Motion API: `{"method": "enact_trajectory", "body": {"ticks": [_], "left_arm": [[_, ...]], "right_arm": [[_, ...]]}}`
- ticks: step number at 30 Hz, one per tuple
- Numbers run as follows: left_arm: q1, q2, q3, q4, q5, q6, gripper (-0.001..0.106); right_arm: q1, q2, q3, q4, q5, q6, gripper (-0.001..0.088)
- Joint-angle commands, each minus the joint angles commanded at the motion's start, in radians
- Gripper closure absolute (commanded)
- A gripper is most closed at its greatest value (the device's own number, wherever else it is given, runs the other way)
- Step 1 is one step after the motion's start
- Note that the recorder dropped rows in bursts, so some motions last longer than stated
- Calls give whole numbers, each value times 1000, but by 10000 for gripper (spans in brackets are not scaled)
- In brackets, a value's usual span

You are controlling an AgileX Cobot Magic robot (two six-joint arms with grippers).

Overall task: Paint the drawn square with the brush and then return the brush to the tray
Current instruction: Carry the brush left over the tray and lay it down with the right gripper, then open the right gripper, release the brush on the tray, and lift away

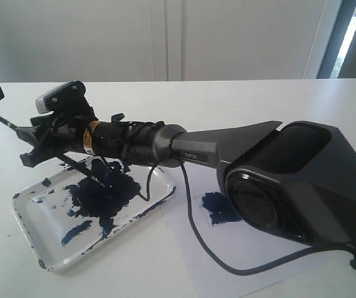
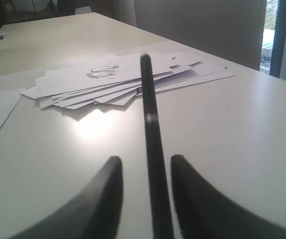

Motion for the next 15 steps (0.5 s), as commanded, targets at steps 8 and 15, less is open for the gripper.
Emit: {"method": "enact_trajectory", "body": {"ticks": [8,15], "left_arm": [[0,0,0,1,0,24,1004],[29,-69,70,-37,0,83,1004]], "right_arm": [[0,-163,2,-130,-63,11,289],[-2,-270,2,-530,-18,369,690]]}}
